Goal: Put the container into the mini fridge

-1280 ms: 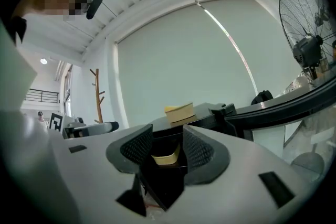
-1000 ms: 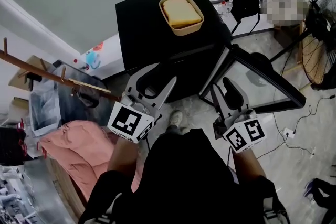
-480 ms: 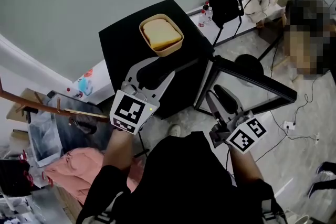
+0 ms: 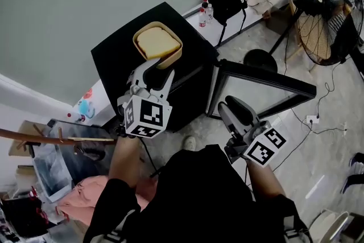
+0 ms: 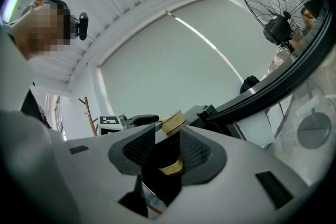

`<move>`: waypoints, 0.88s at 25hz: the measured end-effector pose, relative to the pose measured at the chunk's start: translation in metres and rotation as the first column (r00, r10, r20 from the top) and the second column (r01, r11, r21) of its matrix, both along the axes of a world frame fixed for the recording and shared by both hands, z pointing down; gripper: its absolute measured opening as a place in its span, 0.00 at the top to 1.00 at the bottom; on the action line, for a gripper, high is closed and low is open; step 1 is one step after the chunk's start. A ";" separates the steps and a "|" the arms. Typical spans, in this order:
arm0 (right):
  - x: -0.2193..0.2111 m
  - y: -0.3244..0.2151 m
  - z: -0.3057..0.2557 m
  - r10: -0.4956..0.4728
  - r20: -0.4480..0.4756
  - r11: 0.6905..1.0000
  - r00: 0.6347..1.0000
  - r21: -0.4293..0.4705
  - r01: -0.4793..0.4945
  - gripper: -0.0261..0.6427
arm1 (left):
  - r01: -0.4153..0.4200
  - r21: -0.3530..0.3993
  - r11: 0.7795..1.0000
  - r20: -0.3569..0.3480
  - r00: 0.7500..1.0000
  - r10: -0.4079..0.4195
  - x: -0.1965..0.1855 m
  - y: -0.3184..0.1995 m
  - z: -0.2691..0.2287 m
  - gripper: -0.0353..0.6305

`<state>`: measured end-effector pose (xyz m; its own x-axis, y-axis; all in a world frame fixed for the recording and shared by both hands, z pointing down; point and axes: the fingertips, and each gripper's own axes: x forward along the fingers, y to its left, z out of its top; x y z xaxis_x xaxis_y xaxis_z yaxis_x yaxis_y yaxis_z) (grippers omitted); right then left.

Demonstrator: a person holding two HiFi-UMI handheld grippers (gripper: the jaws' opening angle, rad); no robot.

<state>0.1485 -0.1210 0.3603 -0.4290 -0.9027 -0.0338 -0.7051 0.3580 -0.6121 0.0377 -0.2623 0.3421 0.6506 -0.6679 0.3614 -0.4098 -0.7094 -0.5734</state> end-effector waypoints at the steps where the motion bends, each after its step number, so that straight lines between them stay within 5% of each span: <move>1: 0.001 0.001 0.001 0.004 0.002 1.000 1.000 -0.004 -0.004 0.72 | 0.004 0.017 1.000 0.033 0.999 -0.004 0.000 -0.001 0.002 0.70; 7: 0.000 0.006 0.010 0.013 0.024 0.999 1.000 -0.031 -0.013 0.73 | 0.024 0.037 0.999 0.203 0.979 -0.031 0.000 -0.011 0.018 0.76; 19: -0.016 0.008 0.017 -0.032 0.050 0.997 0.998 -0.062 0.036 0.75 | -0.023 -0.029 0.999 0.243 0.970 0.030 -0.007 -0.003 0.015 0.90; 22: -0.021 0.005 0.022 -0.044 -0.030 0.997 0.999 -0.061 0.042 0.75 | -0.049 -0.046 0.998 0.193 0.980 0.057 -0.006 0.013 0.013 0.90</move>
